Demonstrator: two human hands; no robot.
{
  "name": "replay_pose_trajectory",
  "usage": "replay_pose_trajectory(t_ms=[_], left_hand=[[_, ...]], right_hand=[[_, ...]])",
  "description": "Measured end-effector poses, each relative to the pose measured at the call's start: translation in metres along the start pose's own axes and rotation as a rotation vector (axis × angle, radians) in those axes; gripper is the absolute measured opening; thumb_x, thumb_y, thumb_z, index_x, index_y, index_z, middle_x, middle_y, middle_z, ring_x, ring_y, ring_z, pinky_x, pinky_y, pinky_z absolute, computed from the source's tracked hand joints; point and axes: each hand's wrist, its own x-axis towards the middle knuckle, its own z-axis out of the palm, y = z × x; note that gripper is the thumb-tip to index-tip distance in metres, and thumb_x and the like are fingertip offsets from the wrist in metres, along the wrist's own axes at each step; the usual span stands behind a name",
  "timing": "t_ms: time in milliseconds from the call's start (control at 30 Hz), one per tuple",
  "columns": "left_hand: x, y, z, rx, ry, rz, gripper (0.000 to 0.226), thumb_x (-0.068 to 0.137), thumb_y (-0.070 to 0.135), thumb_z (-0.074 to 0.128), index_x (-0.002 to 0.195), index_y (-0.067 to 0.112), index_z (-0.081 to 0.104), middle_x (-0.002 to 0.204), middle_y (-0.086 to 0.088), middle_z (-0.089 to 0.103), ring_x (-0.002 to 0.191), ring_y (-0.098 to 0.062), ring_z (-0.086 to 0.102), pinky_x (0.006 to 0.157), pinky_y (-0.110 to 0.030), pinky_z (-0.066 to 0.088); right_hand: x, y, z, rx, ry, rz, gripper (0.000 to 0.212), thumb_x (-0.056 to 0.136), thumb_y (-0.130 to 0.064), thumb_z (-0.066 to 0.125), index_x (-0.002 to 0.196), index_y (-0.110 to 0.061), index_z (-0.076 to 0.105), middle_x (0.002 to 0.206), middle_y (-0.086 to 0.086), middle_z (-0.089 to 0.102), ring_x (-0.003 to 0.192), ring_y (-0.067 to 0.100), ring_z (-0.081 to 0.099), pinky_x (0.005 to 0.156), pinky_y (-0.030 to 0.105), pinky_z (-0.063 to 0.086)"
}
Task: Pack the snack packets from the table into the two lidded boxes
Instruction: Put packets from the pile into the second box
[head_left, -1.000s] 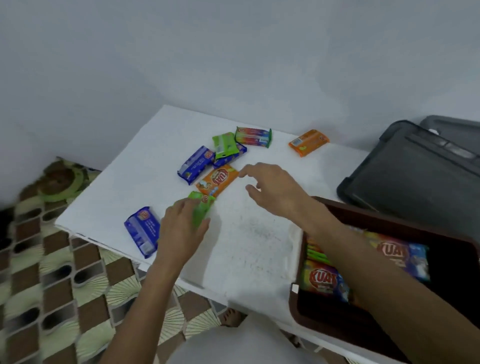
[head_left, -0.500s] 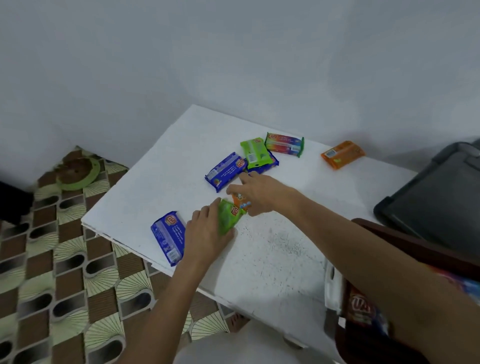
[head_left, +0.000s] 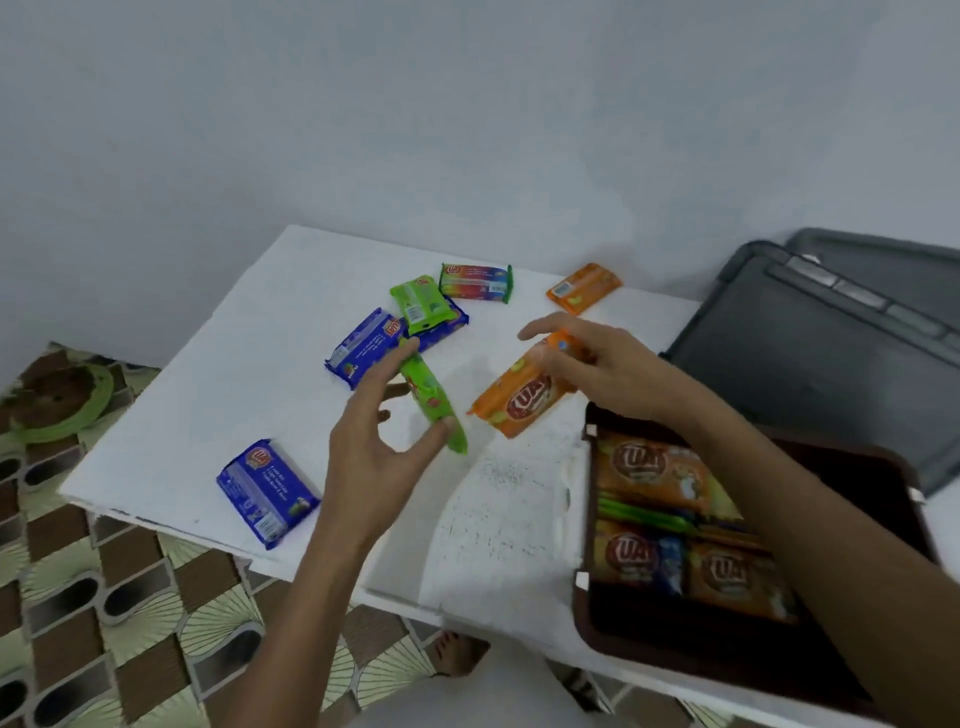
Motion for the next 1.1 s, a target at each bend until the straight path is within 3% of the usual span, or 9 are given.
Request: replay_pose_trajectory(t_ms=[100,233,367,500,667,767,867,967,1100], left_hand=[[-0.001,0.027,0.020,-0.242,-0.046,-0.018,0.069,0.075,0.021,0.077,0.135,0.036,0.045,0.131,0.012,0.054,0.112,-0.012,0.059,0.083,-0.025,0.054],[-0.008,0.043,0.047,-0.459,-0.159,-0.050,0.074,0.079,-0.004,0.074,0.136,0.033,0.043,0.115,0.009,0.063,0.104,-0.017,0.066,0.083,-0.028,0.057],[-0.017,0.045,0.074,-0.469,-0.268,-0.097,0.071,0.081,-0.009,0.070,0.136,0.031,0.048,0.120,0.008,0.062,0.107,-0.013,0.064,0.081,-0.019,0.054],[-0.027,0.044,0.096,-0.438,-0.320,-0.130,0.065,0.081,-0.010,0.069,0.132,0.026,0.049,0.120,0.013,0.062,0.108,-0.008,0.062,0.078,-0.016,0.053],[-0.032,0.041,0.105,-0.404,-0.316,-0.135,0.063,0.083,-0.009,0.068,0.130,0.027,0.048,0.119,0.016,0.062,0.108,-0.004,0.061,0.077,-0.013,0.052],[-0.033,0.041,0.106,-0.380,-0.325,-0.131,0.064,0.083,-0.007,0.068,0.130,0.030,0.047,0.119,0.019,0.061,0.110,-0.004,0.060,0.078,-0.013,0.052],[-0.034,0.041,0.106,-0.362,-0.321,-0.132,0.064,0.083,-0.005,0.070,0.129,0.033,0.047,0.119,0.022,0.060,0.110,-0.003,0.060,0.077,-0.013,0.052],[-0.034,0.041,0.106,-0.342,-0.317,-0.126,0.064,0.083,-0.003,0.071,0.130,0.033,0.047,0.120,0.022,0.060,0.112,-0.003,0.059,0.078,-0.013,0.052],[-0.034,0.044,0.107,-0.329,-0.311,-0.129,0.064,0.082,-0.001,0.072,0.131,0.031,0.047,0.121,0.021,0.059,0.113,-0.003,0.059,0.079,-0.014,0.053]], right_hand=[[-0.056,0.005,-0.020,0.124,0.148,-0.047,0.016,0.102,-0.033,0.047,0.113,-0.032,0.059,0.066,-0.020,0.058,0.051,0.003,0.053,0.050,0.010,0.041],[-0.125,0.017,-0.040,0.328,0.301,0.027,0.017,0.100,-0.032,0.052,0.114,-0.027,0.060,0.059,0.010,0.046,0.041,0.020,0.039,0.041,0.029,0.040],[-0.181,0.037,-0.042,0.412,0.251,0.118,0.029,0.097,-0.034,0.055,0.124,-0.027,0.054,0.091,0.006,0.067,0.068,0.035,0.064,0.057,0.050,0.056],[-0.207,0.063,-0.024,0.530,0.104,0.202,0.032,0.097,-0.026,0.055,0.128,-0.029,0.052,0.124,-0.006,0.061,0.111,0.019,0.066,0.083,0.043,0.060],[-0.202,0.076,0.000,0.597,-0.068,0.312,0.032,0.098,-0.026,0.056,0.128,-0.036,0.049,0.101,-0.013,0.069,0.080,0.012,0.069,0.055,0.025,0.050],[-0.189,0.077,0.010,0.544,-0.150,0.373,0.034,0.099,-0.020,0.056,0.125,-0.040,0.050,0.108,0.006,0.066,0.082,0.027,0.069,0.063,0.028,0.053],[-0.178,0.077,0.022,0.428,-0.134,0.495,0.030,0.097,-0.017,0.059,0.119,-0.037,0.052,0.114,0.009,0.060,0.070,0.022,0.072,0.061,0.028,0.058],[-0.175,0.077,0.033,-0.065,-0.096,0.447,0.022,0.095,-0.017,0.060,0.106,-0.032,0.047,0.113,0.006,0.056,0.085,0.020,0.063,0.059,0.017,0.048],[-0.171,0.075,0.033,-0.183,-0.114,0.352,0.016,0.093,-0.022,0.061,0.088,-0.014,0.048,0.087,0.001,0.056,0.082,0.021,0.057,0.056,0.024,0.038]])
